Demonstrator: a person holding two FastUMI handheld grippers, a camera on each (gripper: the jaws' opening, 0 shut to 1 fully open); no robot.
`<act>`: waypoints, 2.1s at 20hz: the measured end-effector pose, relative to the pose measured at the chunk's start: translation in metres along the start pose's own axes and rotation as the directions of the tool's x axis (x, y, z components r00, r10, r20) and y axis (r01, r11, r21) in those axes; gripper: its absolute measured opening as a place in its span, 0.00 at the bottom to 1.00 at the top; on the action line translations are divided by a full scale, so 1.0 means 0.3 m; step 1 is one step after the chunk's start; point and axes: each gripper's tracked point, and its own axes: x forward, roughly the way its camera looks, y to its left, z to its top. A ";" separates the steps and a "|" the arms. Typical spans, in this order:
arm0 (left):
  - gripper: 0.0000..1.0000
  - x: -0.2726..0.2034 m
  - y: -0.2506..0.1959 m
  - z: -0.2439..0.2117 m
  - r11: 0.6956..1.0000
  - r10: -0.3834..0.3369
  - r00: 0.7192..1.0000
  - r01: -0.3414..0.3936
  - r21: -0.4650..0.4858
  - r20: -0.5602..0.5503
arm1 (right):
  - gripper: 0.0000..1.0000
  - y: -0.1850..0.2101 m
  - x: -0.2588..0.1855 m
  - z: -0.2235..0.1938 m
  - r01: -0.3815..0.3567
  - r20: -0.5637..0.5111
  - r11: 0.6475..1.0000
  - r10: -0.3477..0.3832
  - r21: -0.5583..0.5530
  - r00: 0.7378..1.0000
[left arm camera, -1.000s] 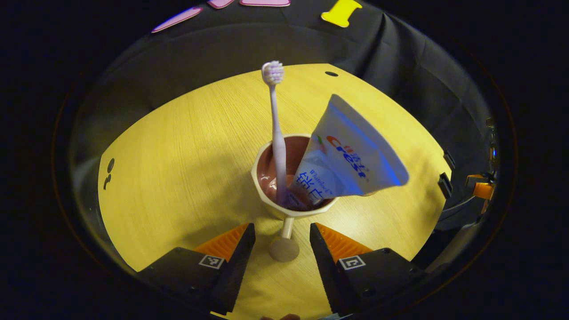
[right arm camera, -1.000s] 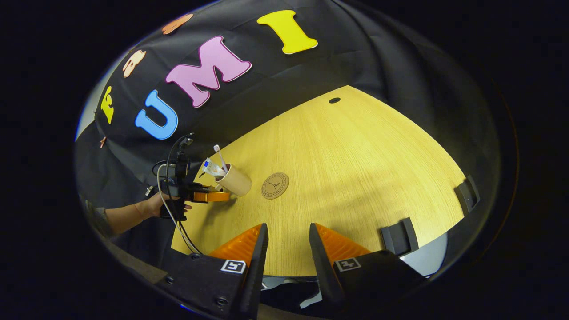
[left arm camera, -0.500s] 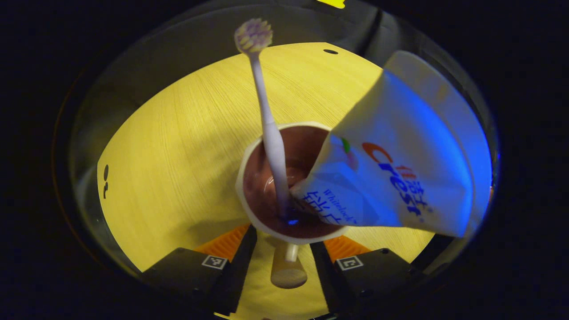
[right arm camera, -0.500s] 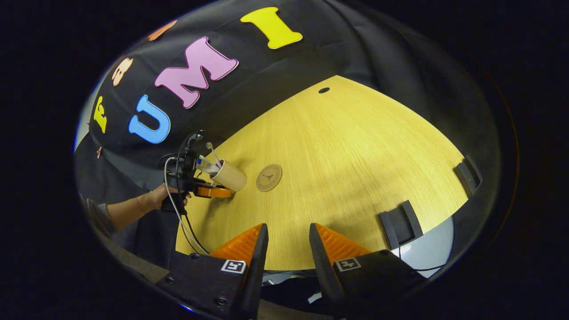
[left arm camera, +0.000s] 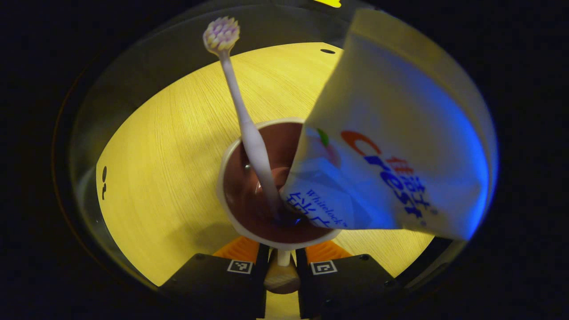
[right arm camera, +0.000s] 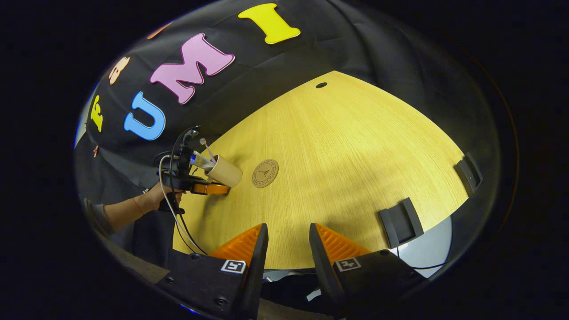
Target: Put the toothbrush and toothpaste on the desktop into the cup, then pick up the cup and place it on the coaster on the desktop.
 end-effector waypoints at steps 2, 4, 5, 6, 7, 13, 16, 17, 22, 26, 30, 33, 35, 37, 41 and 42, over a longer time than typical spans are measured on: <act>0.33 -0.005 0.004 -0.002 1.000 0.017 1.000 -0.017 0.001 0.015 | 0.57 0.002 0.001 -0.001 -0.001 -0.004 1.000 0.001 0.004 1.000; 0.33 -0.014 0.002 0.006 1.000 0.019 0.999 -0.019 -0.014 0.035 | 0.57 0.003 0.007 -0.003 -0.002 -0.006 1.000 0.002 0.000 1.000; 0.33 -0.024 -0.002 0.010 1.000 0.016 0.999 -0.015 -0.022 0.041 | 0.57 0.003 0.007 -0.005 -0.003 -0.008 1.000 0.003 -0.003 1.000; 0.28 -0.035 -0.006 0.011 1.000 0.011 0.999 -0.010 -0.026 0.043 | 0.57 0.002 0.010 -0.005 -0.002 -0.009 1.000 0.002 -0.005 1.000; 0.37 -0.047 -0.017 0.019 1.000 0.004 0.999 -0.003 -0.024 0.049 | 0.57 0.003 0.008 -0.007 -0.002 -0.011 1.000 0.002 -0.006 1.000; 0.37 -0.105 -0.161 0.113 0.999 -0.048 0.996 0.046 0.028 0.076 | 0.57 -0.024 0.012 0.007 0.008 0.000 1.000 -0.008 0.015 1.000; 0.33 -0.095 -0.244 0.159 0.996 -0.059 0.995 0.052 0.075 0.083 | 0.57 -0.030 -0.002 0.011 0.013 0.008 1.000 -0.013 0.023 1.000; 0.37 -0.090 -0.271 0.167 0.994 -0.062 0.995 0.054 0.093 0.081 | 0.57 -0.035 -0.009 0.013 0.015 0.013 1.000 -0.016 0.026 1.000; 0.32 -0.059 -0.349 0.163 0.986 -0.069 0.997 0.063 0.155 0.035 | 0.57 -0.082 -0.047 0.027 0.035 0.042 0.997 -0.038 0.062 0.998; 0.37 -0.051 -0.377 0.168 0.982 -0.071 0.997 0.067 0.177 0.015 | 0.57 -0.119 -0.069 0.015 0.049 0.052 0.994 -0.054 0.096 0.997; 0.37 -0.028 -0.388 0.180 0.977 -0.045 0.999 0.044 0.209 0.000 | 0.57 -0.134 -0.080 0.009 0.053 0.048 0.993 -0.058 0.107 0.997; 0.33 -0.007 -0.400 0.183 0.975 -0.040 0.999 0.042 0.217 -0.013 | 0.57 -0.138 -0.081 0.009 0.054 0.044 0.992 -0.059 0.111 0.997; 0.33 0.010 -0.404 0.176 0.974 -0.031 0.999 0.035 0.224 -0.021 | 0.57 -0.139 -0.082 0.008 0.055 0.044 0.992 -0.060 0.113 0.997; 0.33 0.024 -0.404 0.172 0.972 -0.019 1.000 0.023 0.232 -0.020 | 0.57 -0.145 -0.085 0.008 0.060 0.041 0.992 -0.065 0.112 0.997; 0.37 0.037 -0.413 0.165 0.974 -0.034 0.999 0.040 0.222 -0.031 | 0.57 -0.169 -0.093 -0.014 0.071 0.033 0.990 -0.076 0.120 0.997; 0.37 0.038 -0.408 0.161 0.976 -0.044 0.998 0.051 0.212 -0.041 | 0.57 -0.169 -0.094 -0.018 0.072 0.031 0.990 -0.077 0.123 0.997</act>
